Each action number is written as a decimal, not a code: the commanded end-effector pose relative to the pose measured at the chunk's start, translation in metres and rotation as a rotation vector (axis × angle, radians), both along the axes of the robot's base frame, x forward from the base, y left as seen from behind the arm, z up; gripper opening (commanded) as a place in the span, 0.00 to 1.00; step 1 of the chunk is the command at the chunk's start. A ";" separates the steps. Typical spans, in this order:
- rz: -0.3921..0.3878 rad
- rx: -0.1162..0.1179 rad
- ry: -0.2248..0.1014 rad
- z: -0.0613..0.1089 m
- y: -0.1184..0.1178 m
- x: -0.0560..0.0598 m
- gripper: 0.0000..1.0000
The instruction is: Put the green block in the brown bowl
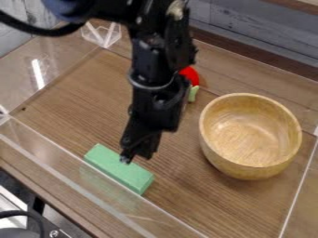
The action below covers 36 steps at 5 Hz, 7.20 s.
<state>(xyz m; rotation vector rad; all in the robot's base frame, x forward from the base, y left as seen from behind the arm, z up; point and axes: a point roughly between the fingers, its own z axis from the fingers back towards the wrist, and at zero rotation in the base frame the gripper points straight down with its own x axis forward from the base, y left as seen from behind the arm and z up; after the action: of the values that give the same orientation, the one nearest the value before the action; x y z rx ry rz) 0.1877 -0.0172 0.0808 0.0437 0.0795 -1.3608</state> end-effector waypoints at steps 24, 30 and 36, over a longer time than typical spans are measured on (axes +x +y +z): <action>-0.285 -0.009 -0.055 -0.022 0.036 0.023 1.00; -0.159 0.030 -0.051 -0.002 0.031 0.016 0.00; -0.325 0.053 -0.143 0.001 -0.083 0.105 1.00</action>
<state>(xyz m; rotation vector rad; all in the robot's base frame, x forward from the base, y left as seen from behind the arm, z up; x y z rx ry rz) 0.2862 -0.1012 0.0710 0.1862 0.0285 -1.6882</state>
